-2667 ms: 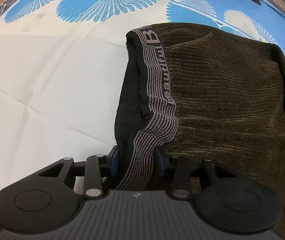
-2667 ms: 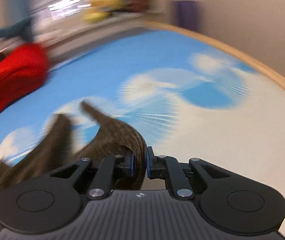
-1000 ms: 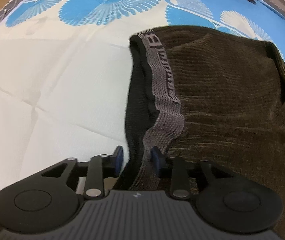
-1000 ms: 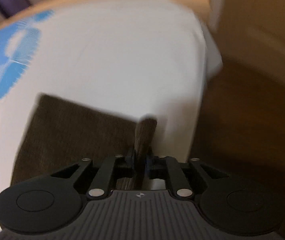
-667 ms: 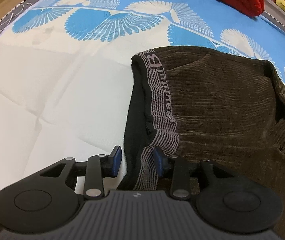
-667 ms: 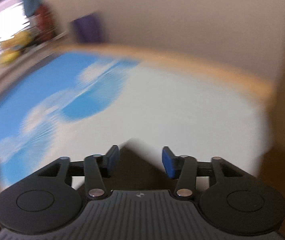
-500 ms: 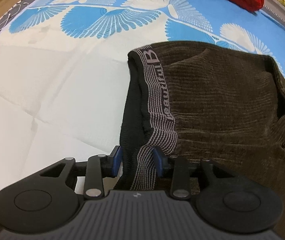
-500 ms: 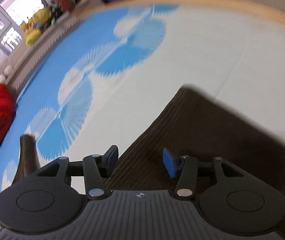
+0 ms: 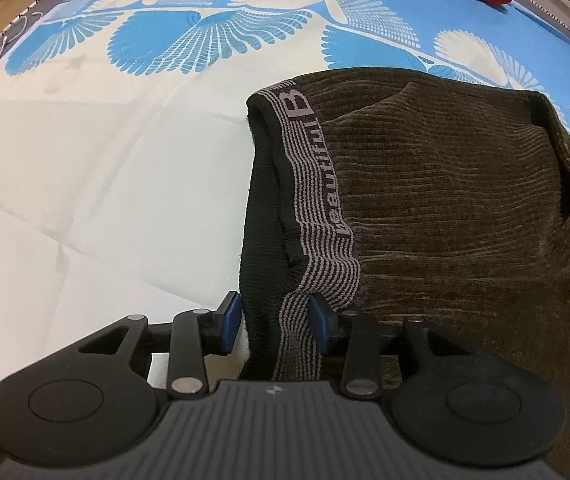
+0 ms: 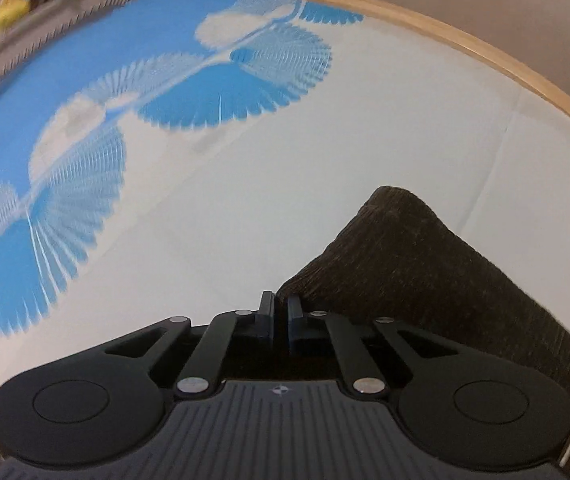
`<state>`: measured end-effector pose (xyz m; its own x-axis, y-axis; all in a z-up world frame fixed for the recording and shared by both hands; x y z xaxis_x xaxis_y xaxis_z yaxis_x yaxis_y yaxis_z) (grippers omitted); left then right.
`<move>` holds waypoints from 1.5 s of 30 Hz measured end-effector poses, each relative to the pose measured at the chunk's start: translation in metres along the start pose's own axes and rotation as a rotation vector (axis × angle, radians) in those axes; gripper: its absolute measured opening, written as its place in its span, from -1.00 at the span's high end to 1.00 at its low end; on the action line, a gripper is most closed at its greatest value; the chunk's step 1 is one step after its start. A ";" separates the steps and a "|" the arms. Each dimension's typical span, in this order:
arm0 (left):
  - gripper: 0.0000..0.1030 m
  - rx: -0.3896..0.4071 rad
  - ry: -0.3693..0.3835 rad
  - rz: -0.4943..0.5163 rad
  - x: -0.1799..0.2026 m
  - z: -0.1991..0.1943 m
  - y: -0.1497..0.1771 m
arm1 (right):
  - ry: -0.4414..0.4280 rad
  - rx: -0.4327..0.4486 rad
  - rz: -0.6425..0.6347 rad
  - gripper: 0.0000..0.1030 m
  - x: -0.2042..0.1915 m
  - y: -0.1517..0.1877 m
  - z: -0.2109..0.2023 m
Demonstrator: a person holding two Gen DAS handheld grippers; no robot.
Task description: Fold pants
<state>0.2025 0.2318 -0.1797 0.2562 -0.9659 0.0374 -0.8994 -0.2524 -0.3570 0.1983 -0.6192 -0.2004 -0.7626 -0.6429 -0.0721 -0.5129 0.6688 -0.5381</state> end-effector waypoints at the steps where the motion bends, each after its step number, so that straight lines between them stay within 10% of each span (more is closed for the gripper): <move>1: 0.18 0.000 0.006 0.001 0.000 0.000 0.000 | -0.014 0.020 0.042 0.91 0.002 -0.006 -0.002; 11: 0.28 0.151 0.078 0.010 0.010 -0.030 -0.017 | -0.052 0.069 0.008 0.33 -0.004 -0.007 -0.025; 14: 0.53 0.125 0.112 0.067 0.024 -0.026 -0.012 | -0.151 0.104 -0.033 0.33 -0.020 -0.007 -0.055; 17: 0.53 -0.033 -0.037 0.143 0.017 0.005 0.011 | -0.267 0.122 -0.106 0.33 -0.042 -0.001 -0.092; 26: 0.49 0.041 -0.040 0.127 0.031 -0.011 0.004 | -0.554 0.117 -0.308 0.36 -0.106 0.054 -0.203; 29: 0.49 0.104 -0.034 0.125 0.036 -0.021 -0.004 | -0.600 0.072 -0.267 0.99 -0.113 0.074 -0.190; 34: 0.68 0.207 0.020 0.117 0.053 -0.039 -0.021 | -0.625 -0.103 -0.088 0.98 -0.128 0.087 -0.141; 39: 0.69 0.267 0.072 0.196 0.090 -0.051 -0.027 | -0.668 -0.236 -0.002 0.76 -0.152 0.104 -0.100; 42: 0.69 0.293 0.093 0.268 0.118 -0.059 -0.024 | -0.671 -0.268 -0.044 0.17 -0.175 0.112 -0.083; 45: 0.68 0.332 0.144 0.362 0.153 -0.073 -0.018 | -0.674 -0.301 -0.022 0.02 -0.187 0.114 -0.067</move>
<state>0.2320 0.0843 -0.0993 -0.1235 -0.9921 -0.0238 -0.7541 0.1094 -0.6476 0.2564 -0.3974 -0.1923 -0.3929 -0.6825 -0.6163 -0.6850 0.6644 -0.2990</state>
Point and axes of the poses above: each gripper's, at about its wrist camera, not at the fingertips, and z roughly the way its jaws point, x to its right, y to its underside, the point moved 9 cm from there along z, roughly the way its jaws point, and after that the axes turned 3 degrees about y, right-handed, at the moved point
